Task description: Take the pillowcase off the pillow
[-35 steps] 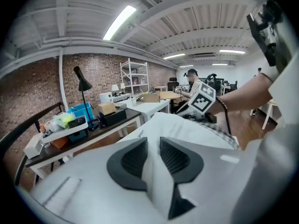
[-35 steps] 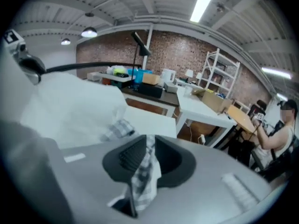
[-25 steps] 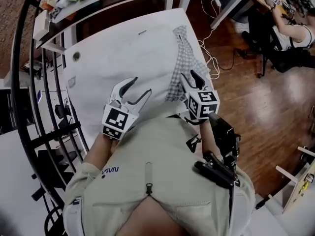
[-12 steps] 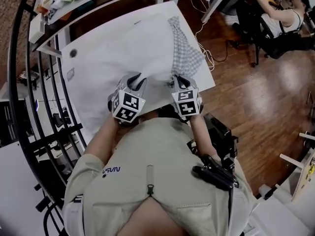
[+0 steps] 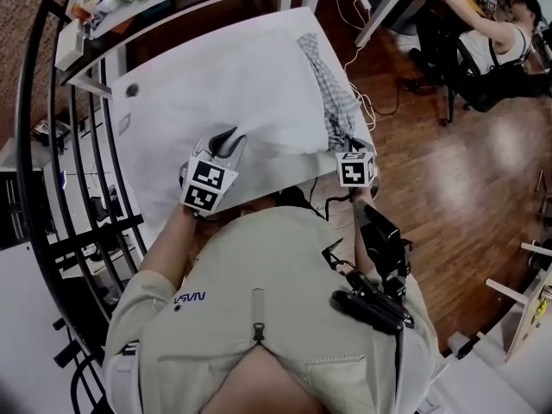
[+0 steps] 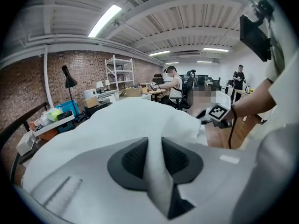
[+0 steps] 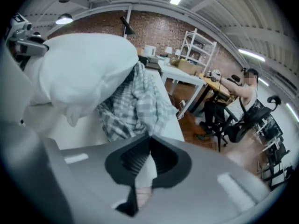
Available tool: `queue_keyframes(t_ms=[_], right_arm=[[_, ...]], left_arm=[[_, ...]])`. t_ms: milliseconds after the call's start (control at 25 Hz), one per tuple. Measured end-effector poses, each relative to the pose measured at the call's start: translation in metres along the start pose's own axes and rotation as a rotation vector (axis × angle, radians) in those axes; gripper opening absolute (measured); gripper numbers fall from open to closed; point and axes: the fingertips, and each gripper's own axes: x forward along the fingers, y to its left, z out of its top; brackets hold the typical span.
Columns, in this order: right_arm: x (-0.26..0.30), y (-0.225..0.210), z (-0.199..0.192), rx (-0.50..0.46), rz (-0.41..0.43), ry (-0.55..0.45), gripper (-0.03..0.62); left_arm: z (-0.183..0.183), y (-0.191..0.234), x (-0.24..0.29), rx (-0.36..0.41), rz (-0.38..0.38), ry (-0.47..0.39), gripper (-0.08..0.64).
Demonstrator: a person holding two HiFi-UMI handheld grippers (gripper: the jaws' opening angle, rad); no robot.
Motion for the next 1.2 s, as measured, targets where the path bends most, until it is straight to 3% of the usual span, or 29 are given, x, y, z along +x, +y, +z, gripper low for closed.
queue_keyframes(t_ms=[200, 280, 360, 440, 520, 640, 720, 800, 960, 1200], right_arm=[[0.029, 0.009, -0.013, 0.003, 0.036, 0.056, 0.012], [0.015, 0.002, 0.003, 0.022, 0.033, 0.016, 0.035], [-0.015, -0.004, 0.034, 0.036, 0.027, -0.092, 0.088], [-0.046, 0.007, 0.079, 0.002, 0.062, -0.250, 0.089], [-0.070, 0.046, 0.125, -0.083, 0.163, -0.402, 0.066], [-0.092, 0.127, 0.173, -0.241, 0.290, -0.523, 0.017], [-0.085, 0.161, 0.183, -0.344, 0.307, -0.521, 0.009], [-0.060, 0.168, 0.179, -0.408, 0.280, -0.453, 0.005], [-0.022, 0.156, 0.150, -0.420, 0.258, -0.336, 0.005], [-0.008, 0.146, 0.136, -0.407, 0.173, -0.307, 0.005]], left_arm=[[-0.018, -0.014, 0.020, -0.015, -0.038, 0.020, 0.149], [-0.010, -0.016, 0.016, -0.030, -0.044, -0.005, 0.178], [0.008, -0.014, -0.001, -0.057, -0.032, -0.060, 0.206], [0.025, 0.000, -0.028, -0.111, 0.043, -0.156, 0.176], [0.020, 0.025, -0.056, -0.197, 0.161, -0.224, 0.120], [-0.029, 0.066, -0.090, -0.333, 0.376, -0.203, 0.084], [-0.066, 0.086, -0.108, -0.404, 0.505, -0.158, 0.078], [-0.096, 0.098, -0.116, -0.449, 0.576, -0.120, 0.075], [-0.123, 0.101, -0.089, -0.429, 0.524, -0.052, 0.077], [-0.109, 0.113, -0.041, -0.306, 0.476, -0.035, 0.072]])
